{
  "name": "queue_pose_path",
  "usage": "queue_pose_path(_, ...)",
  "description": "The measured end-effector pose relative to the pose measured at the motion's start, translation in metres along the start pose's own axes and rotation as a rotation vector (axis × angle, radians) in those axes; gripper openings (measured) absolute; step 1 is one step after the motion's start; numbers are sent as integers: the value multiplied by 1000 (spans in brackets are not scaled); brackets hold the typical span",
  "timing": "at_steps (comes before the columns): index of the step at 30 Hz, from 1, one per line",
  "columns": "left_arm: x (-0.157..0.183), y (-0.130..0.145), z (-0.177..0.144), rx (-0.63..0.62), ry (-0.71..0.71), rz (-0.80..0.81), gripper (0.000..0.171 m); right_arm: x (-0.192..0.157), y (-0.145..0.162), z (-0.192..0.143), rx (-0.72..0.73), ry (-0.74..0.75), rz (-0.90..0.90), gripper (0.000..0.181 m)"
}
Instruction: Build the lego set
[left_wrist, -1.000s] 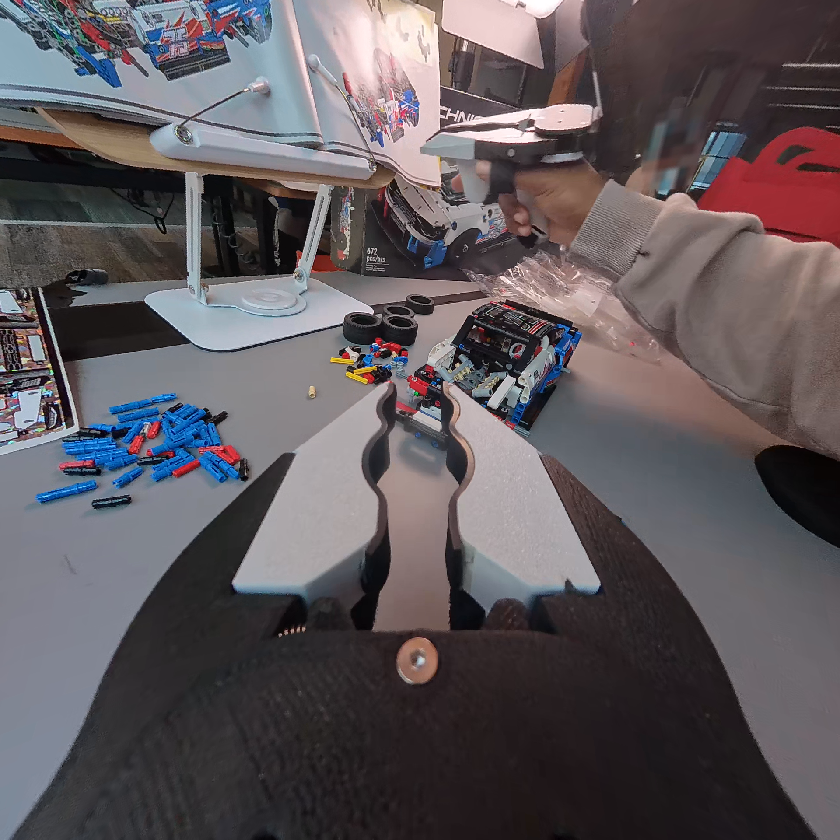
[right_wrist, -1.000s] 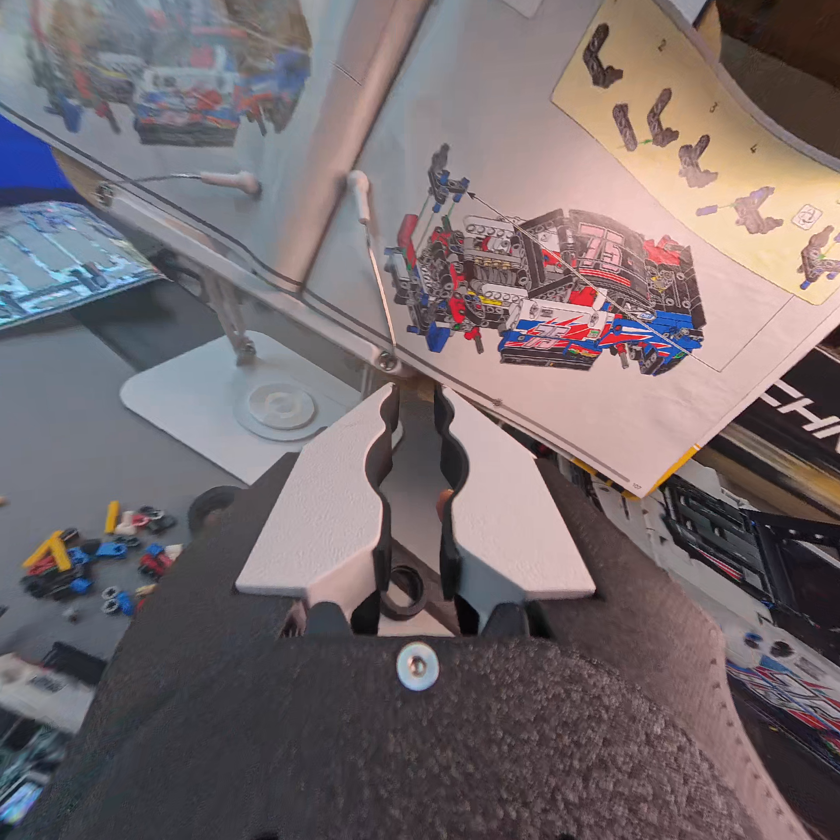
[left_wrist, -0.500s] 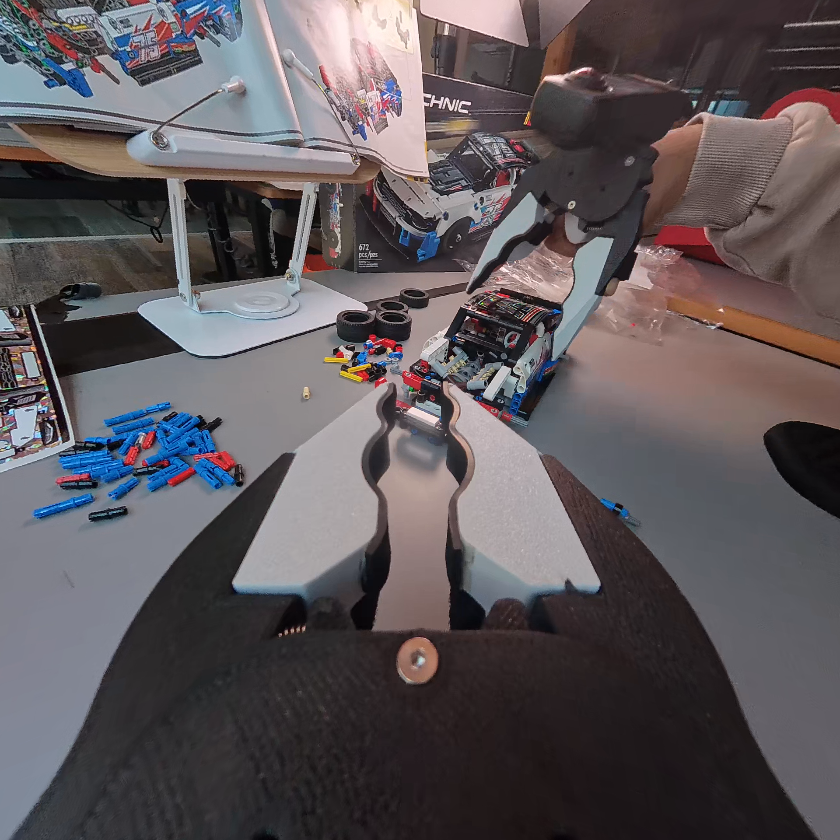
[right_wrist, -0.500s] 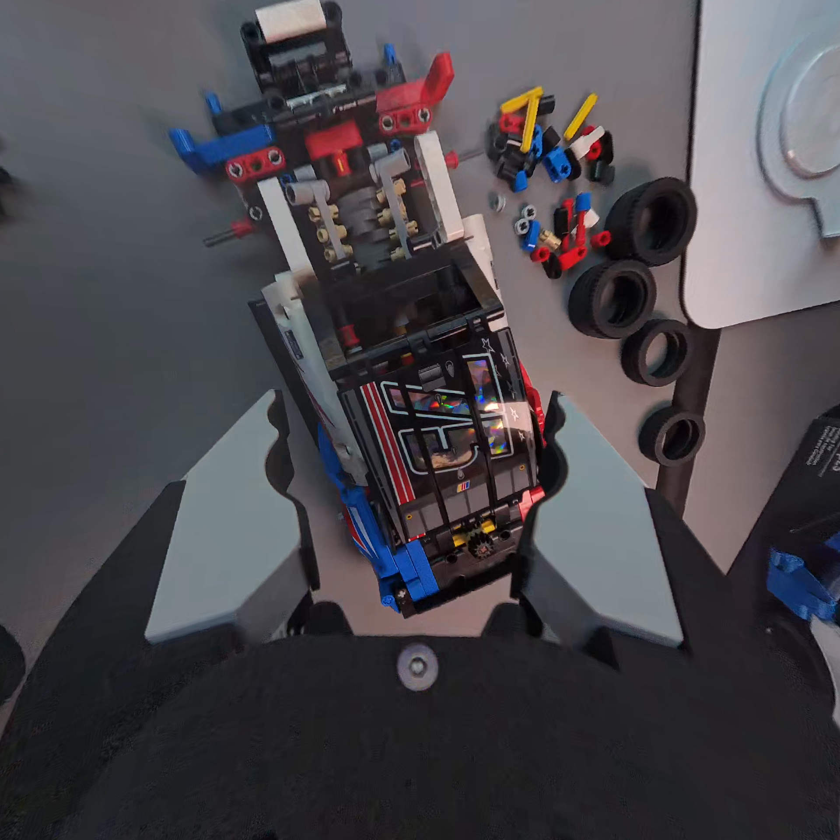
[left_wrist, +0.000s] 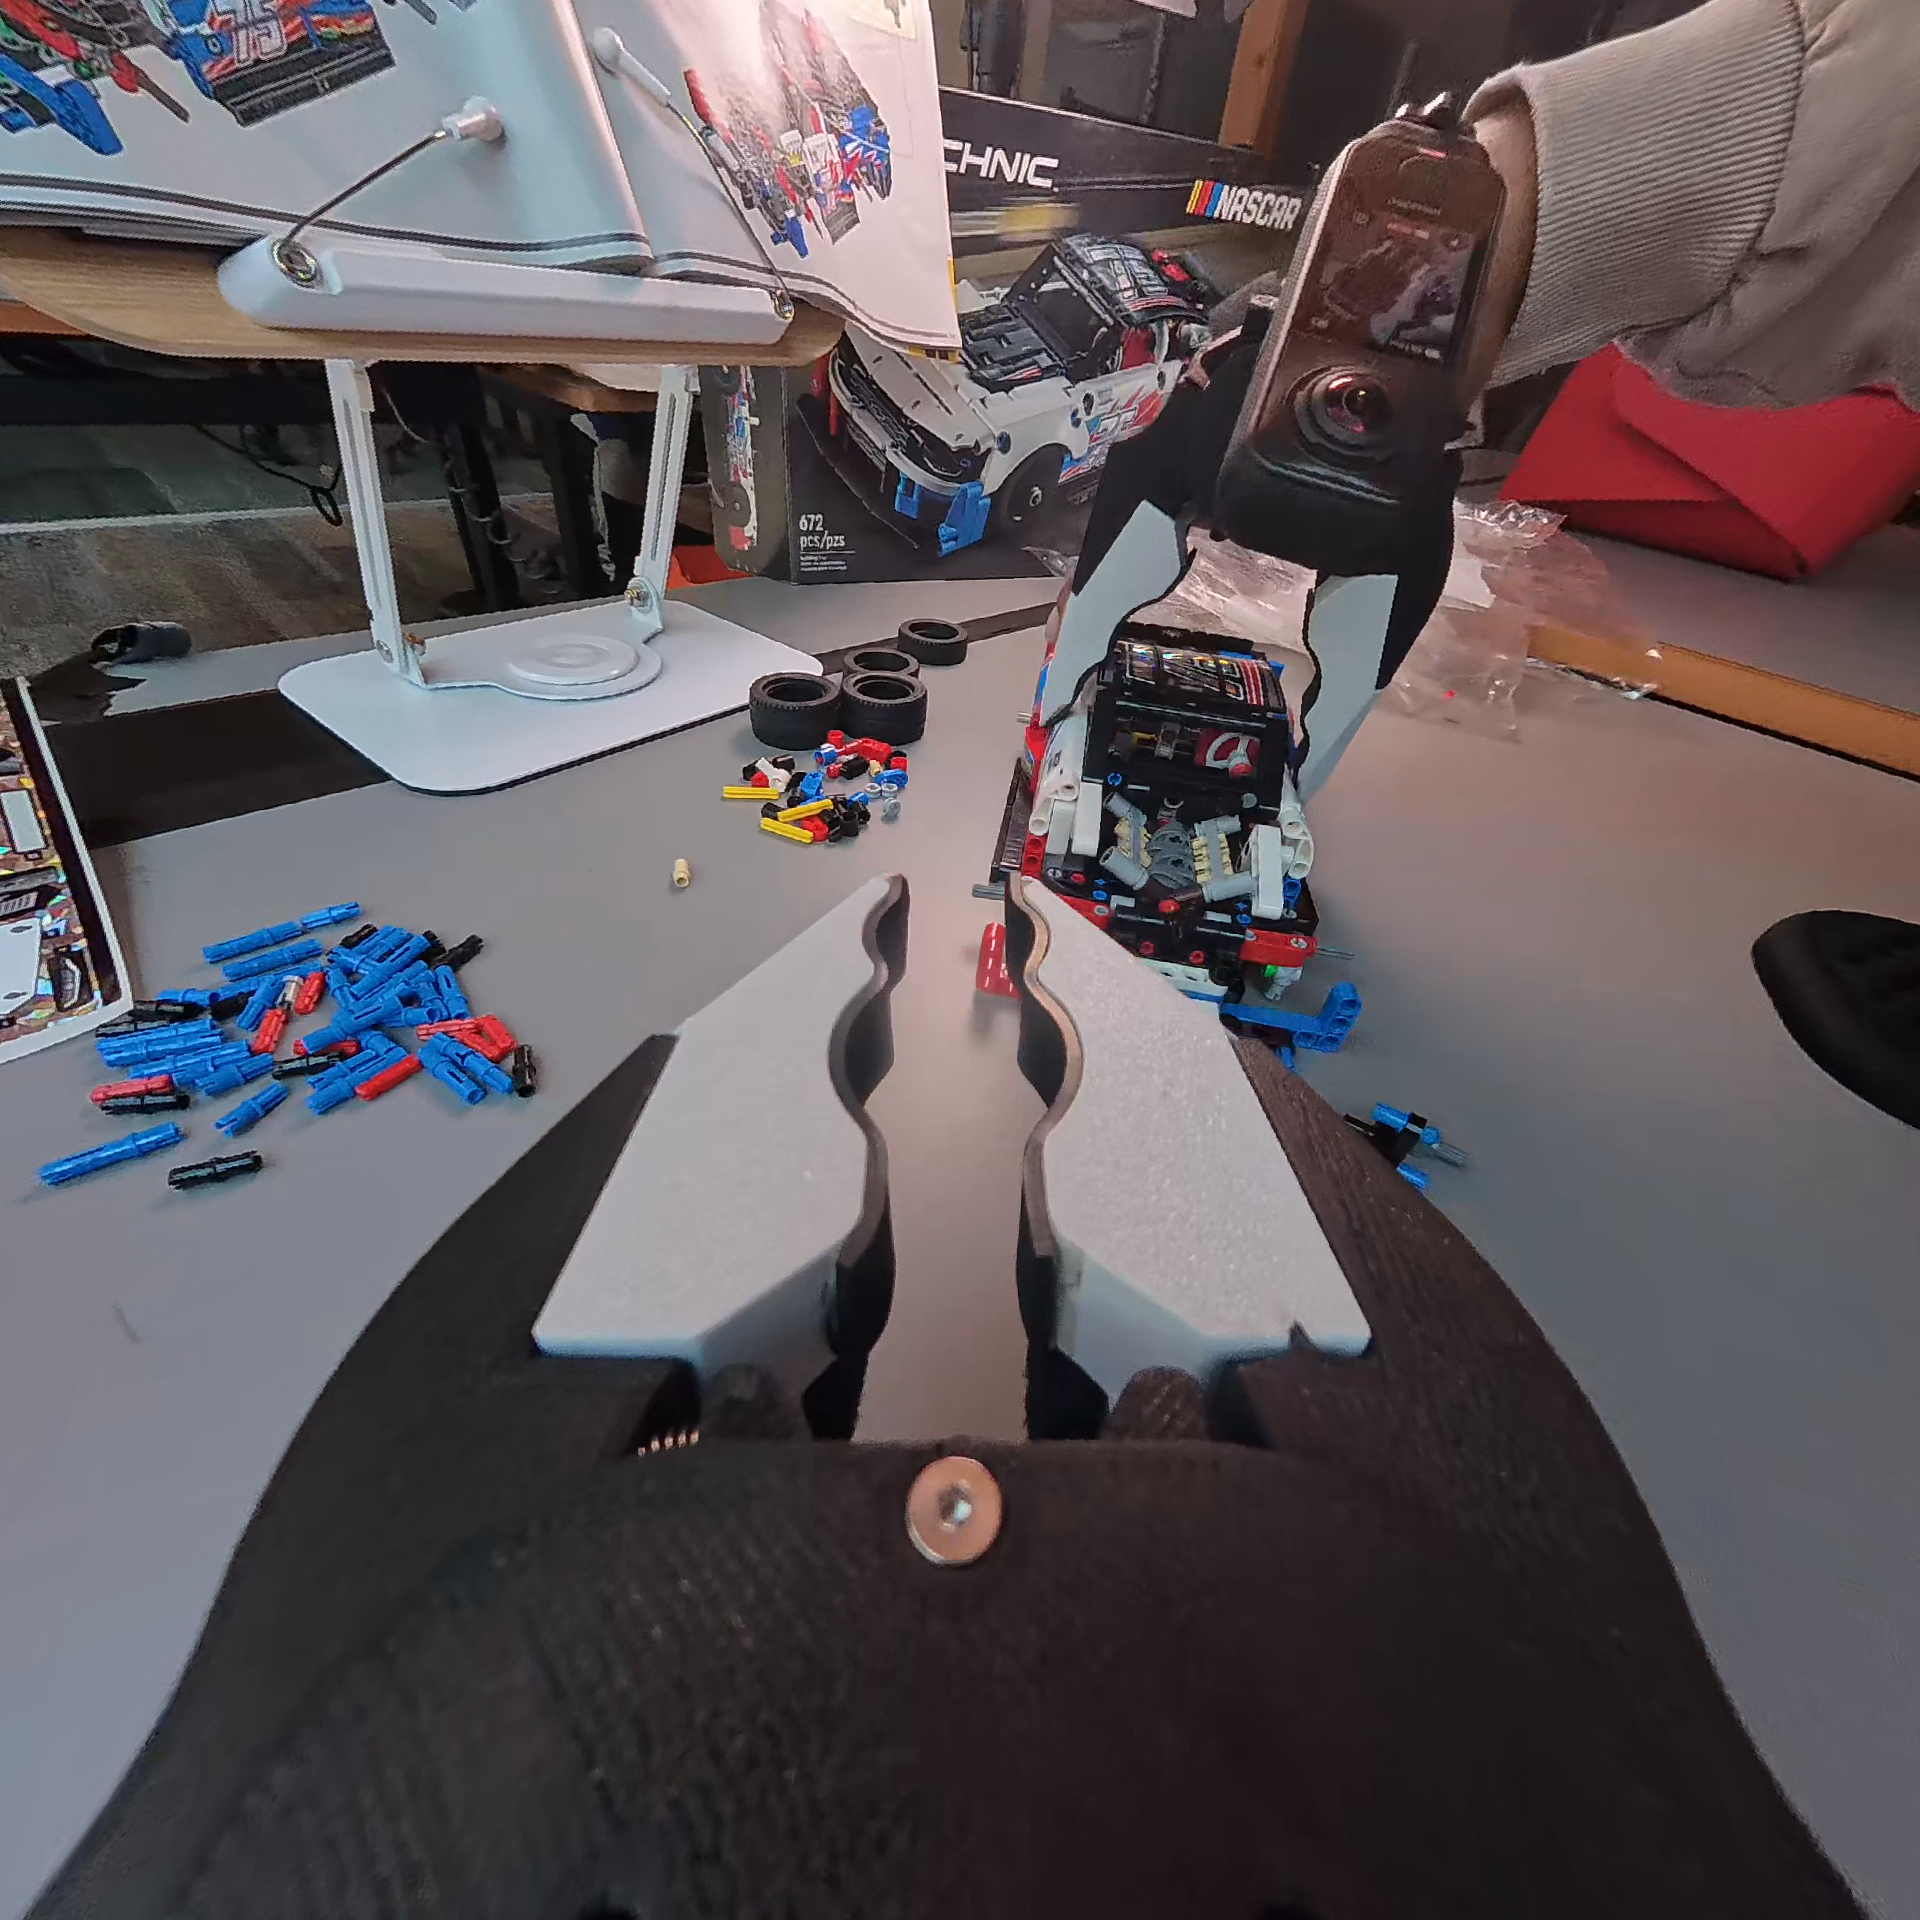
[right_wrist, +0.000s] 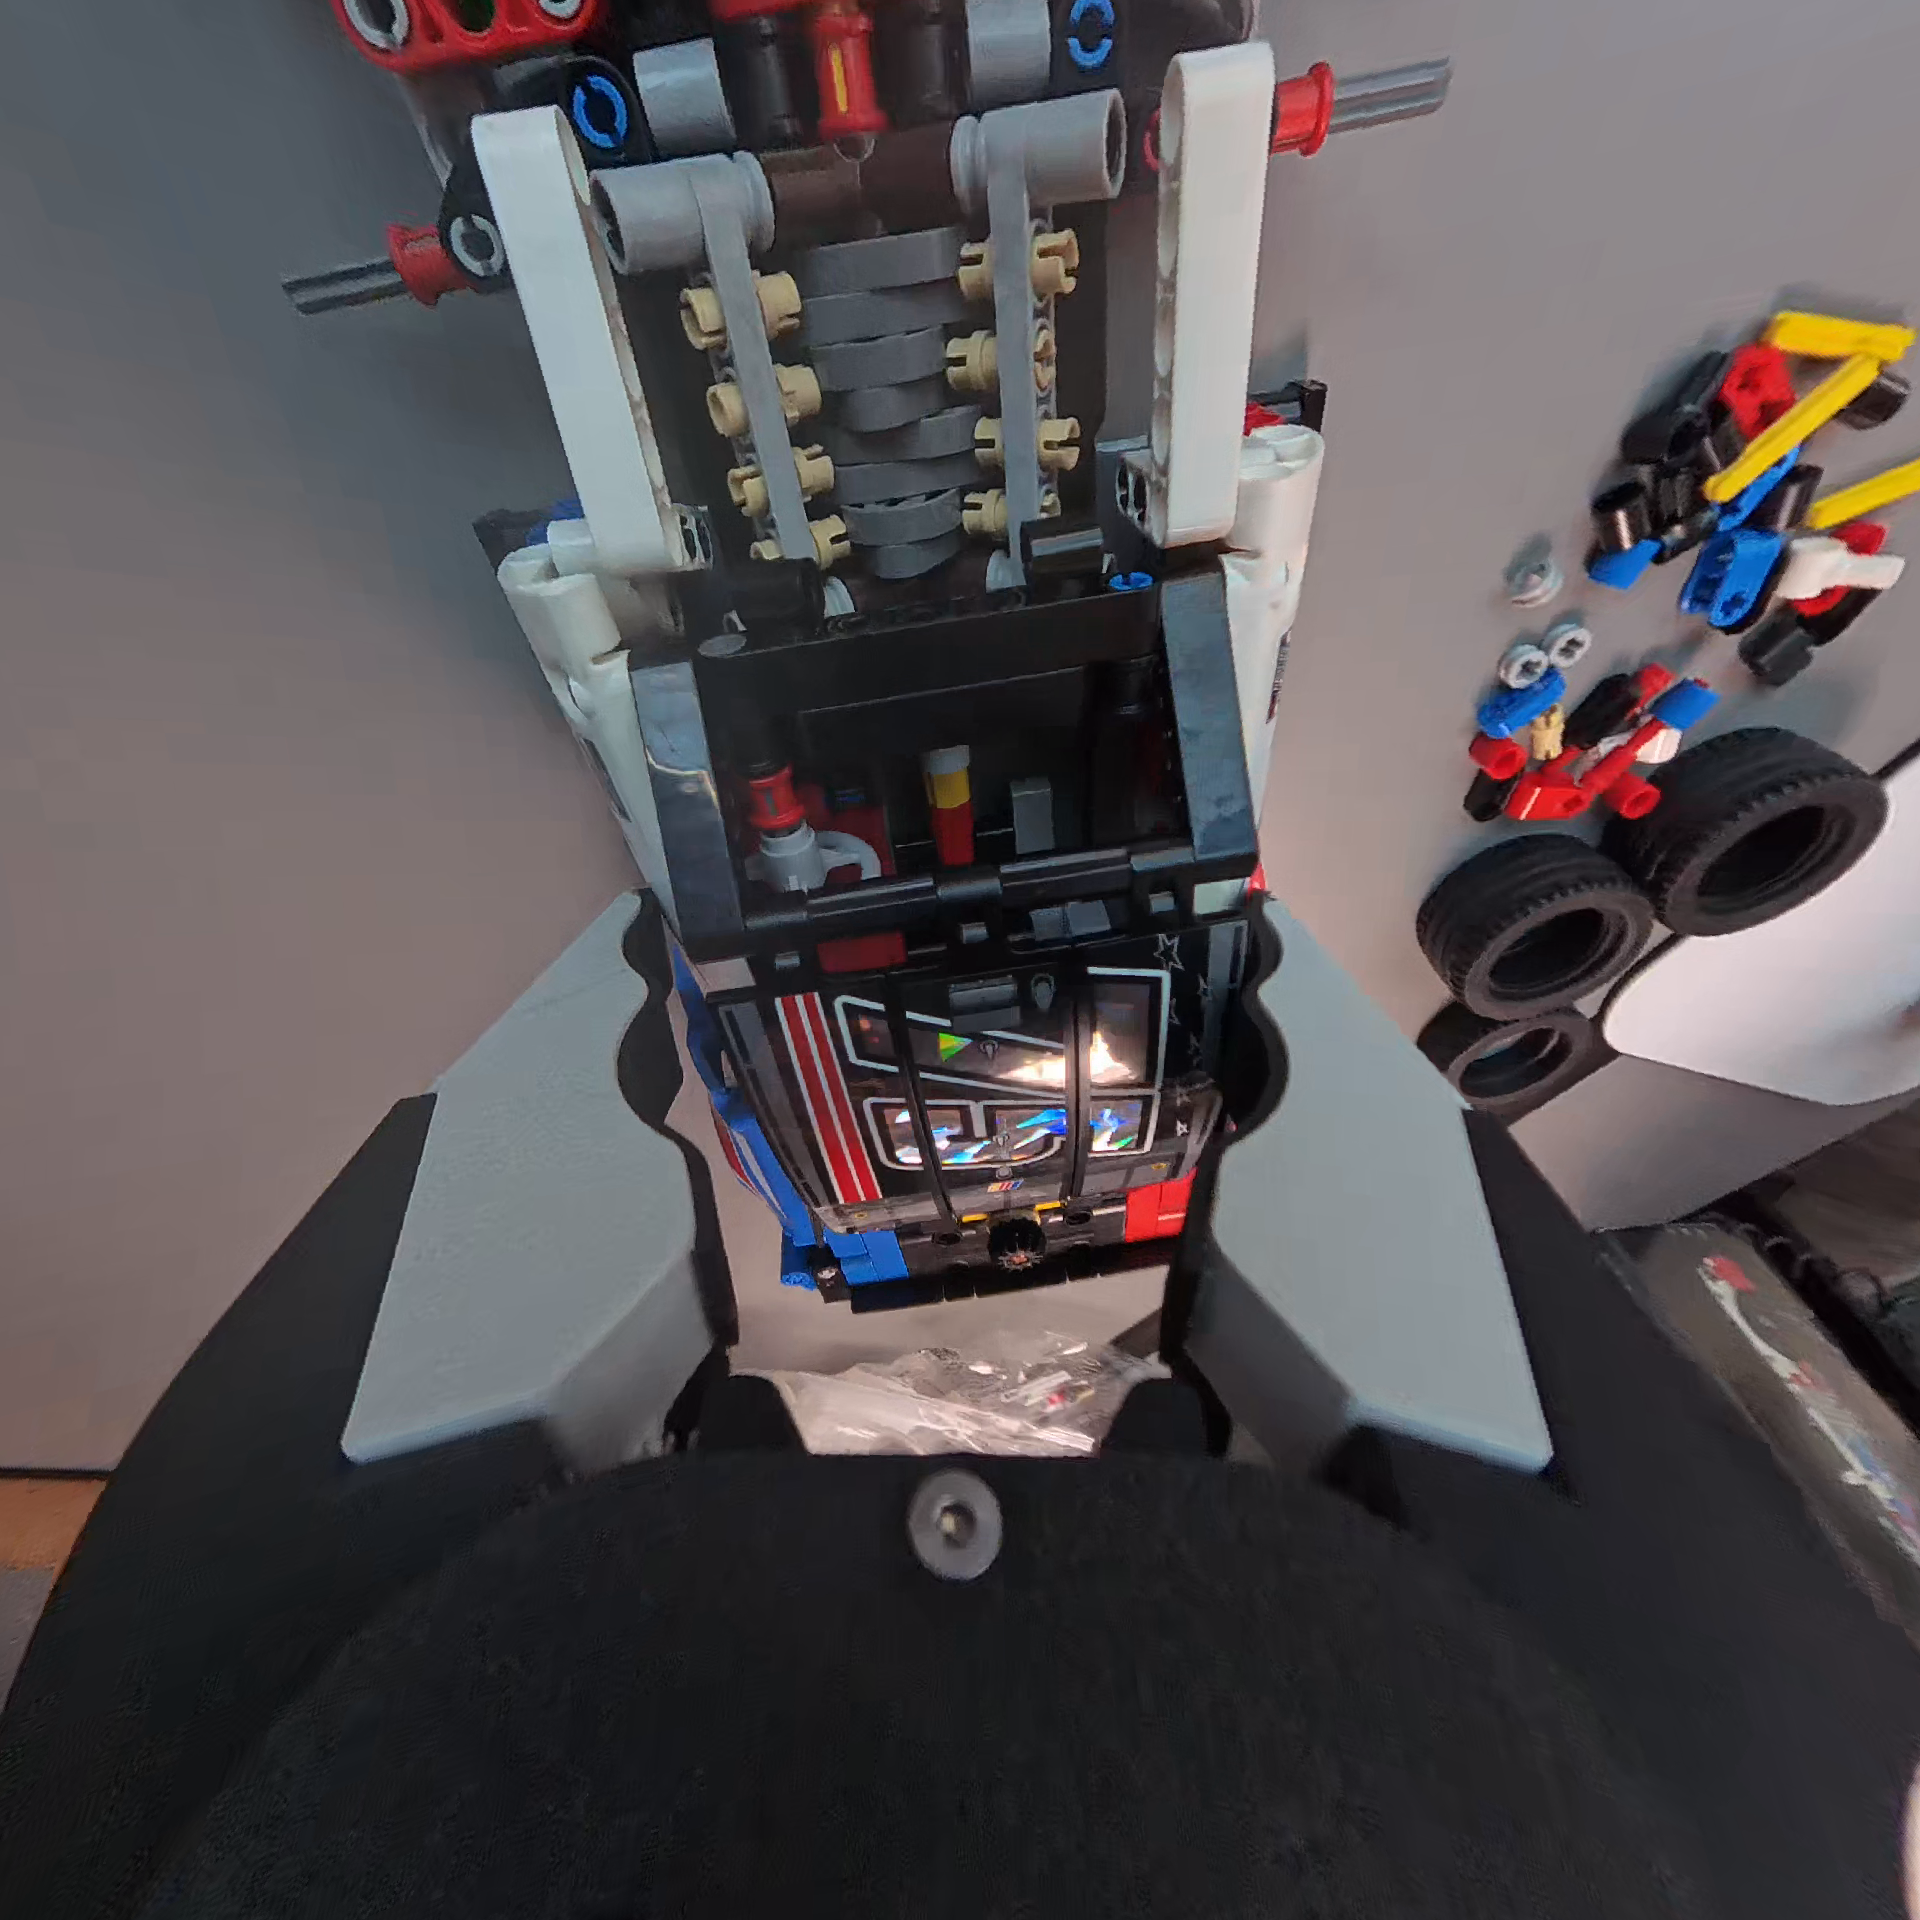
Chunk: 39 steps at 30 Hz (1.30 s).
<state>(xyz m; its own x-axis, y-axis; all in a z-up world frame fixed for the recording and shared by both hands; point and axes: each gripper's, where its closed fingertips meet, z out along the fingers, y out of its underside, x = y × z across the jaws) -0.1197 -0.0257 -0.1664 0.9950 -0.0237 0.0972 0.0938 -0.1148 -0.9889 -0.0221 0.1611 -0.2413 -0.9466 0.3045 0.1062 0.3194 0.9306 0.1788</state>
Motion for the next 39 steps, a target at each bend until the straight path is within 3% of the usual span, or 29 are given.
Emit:
queue_pose_path(7, 5, 2, 1, -11, 5, 33, 17, -9, -3, -3, -80, 66, -172, 104)
queue_pose_path(11, 6, 3, 1, -15, 7, 41, 17, -8, -4, -9, -86, 119, -137, 106)
queue_pose_path(13, 6, 1, 0, -12, 8, 43, 18, -8, -21, -29, 60, 140, -22, 104)
queue_pose_path(16, 7, -2, -1, -4, 11, 39, 19, -7, -56, -80, 405, 206, 191, 92)
queue_pose_path(21, 4, -7, -3, 15, -17, 57, 21, -10, -90, -156, 1019, 475, 543, 61)
queue_pose_path(24, -8, -14, -4, 8, -86, 126, 20, -24, -80, -158, 1233, 625, 779, 44)
queue_pose_path(29, -45, -55, 10, 58, -207, 233, 10, -47, -40, -128, 1331, 888, 1049, 0)
queue_pose_path(35, -120, -135, 48, 194, -374, 230, 0, -45, 6, -126, 1366, 983, 1202, 0)
queue_pose_path(39, -173, -169, 74, 233, -477, 228, 0, -46, 28, -113, 1328, 1031, 1278, 0)
